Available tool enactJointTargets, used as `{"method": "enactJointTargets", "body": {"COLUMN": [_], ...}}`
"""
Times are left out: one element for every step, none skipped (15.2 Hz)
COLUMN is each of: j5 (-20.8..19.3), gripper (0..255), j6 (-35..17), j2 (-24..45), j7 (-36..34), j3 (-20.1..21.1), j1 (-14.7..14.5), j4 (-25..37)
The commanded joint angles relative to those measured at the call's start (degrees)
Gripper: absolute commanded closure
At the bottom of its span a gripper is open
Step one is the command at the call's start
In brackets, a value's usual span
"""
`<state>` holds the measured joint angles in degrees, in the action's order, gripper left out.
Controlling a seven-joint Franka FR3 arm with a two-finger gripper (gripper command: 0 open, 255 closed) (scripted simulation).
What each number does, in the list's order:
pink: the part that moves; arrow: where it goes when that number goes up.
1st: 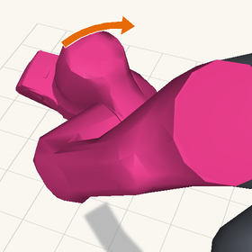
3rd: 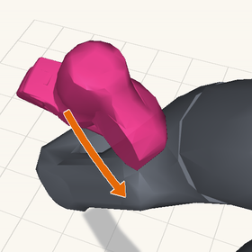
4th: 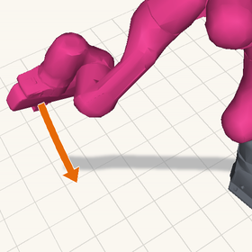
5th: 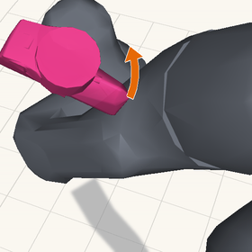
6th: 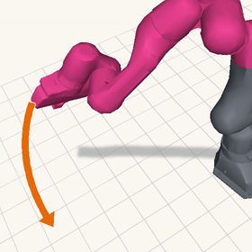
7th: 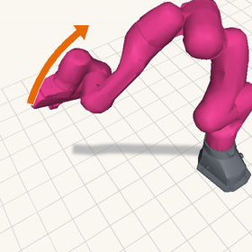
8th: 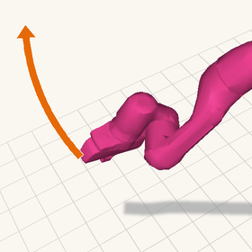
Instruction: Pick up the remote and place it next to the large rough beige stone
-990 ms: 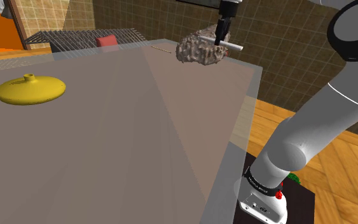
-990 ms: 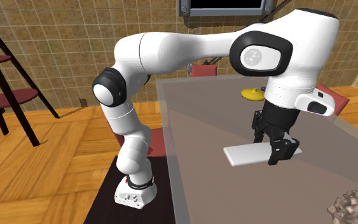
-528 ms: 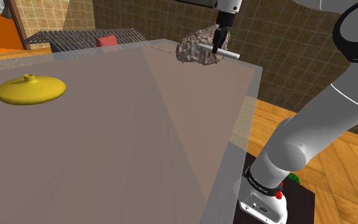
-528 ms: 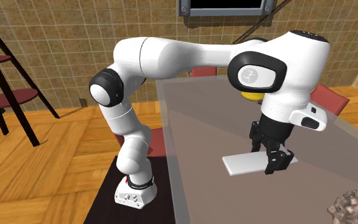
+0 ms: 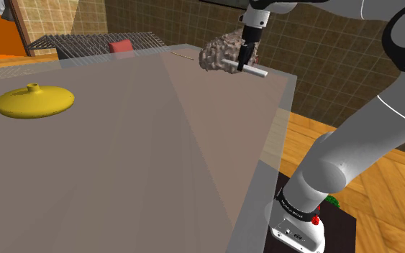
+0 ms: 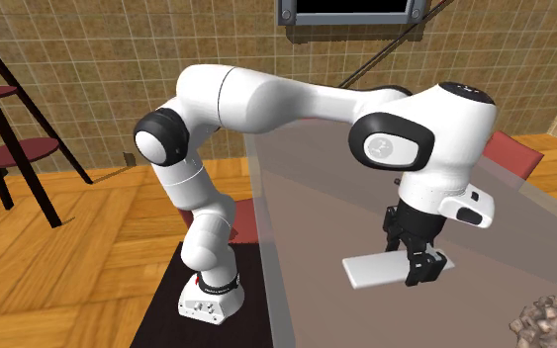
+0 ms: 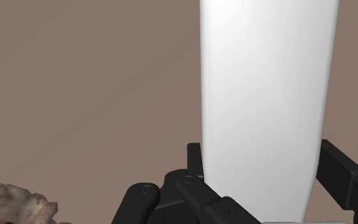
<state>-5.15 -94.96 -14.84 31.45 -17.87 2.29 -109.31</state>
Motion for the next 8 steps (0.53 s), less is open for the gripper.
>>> {"method": "enactJointTargets", "body": {"j5": [-0.1, -0.1, -0.2, -0.2, -0.2, -0.3, -0.3, -0.3], "gripper": [255, 255, 255, 255, 255, 255, 255, 255], "j6": [-1.6, -2.4, -3.1, -3.9, -4.7, -5.4, -6.2, -7.0], "j2": [-0.2, -0.3, -0.4, -0.4, -0.5, -0.5, -0.5, -0.5], "j7": [-0.2, -0.2, -0.2, -0.3, -0.3, -0.3, -0.3, -0.3], "j3": [0.0, 0.0, 0.0, -0.1, -0.1, -0.1, -0.2, -0.2], "j1": [0.0, 0.0, 0.1, 0.1, 0.1, 0.1, 0.1, 0.2], "j4": [-1.8, -2.6, -3.5, -4.3, -5.1, -5.9, -6.7, -7.4]}}
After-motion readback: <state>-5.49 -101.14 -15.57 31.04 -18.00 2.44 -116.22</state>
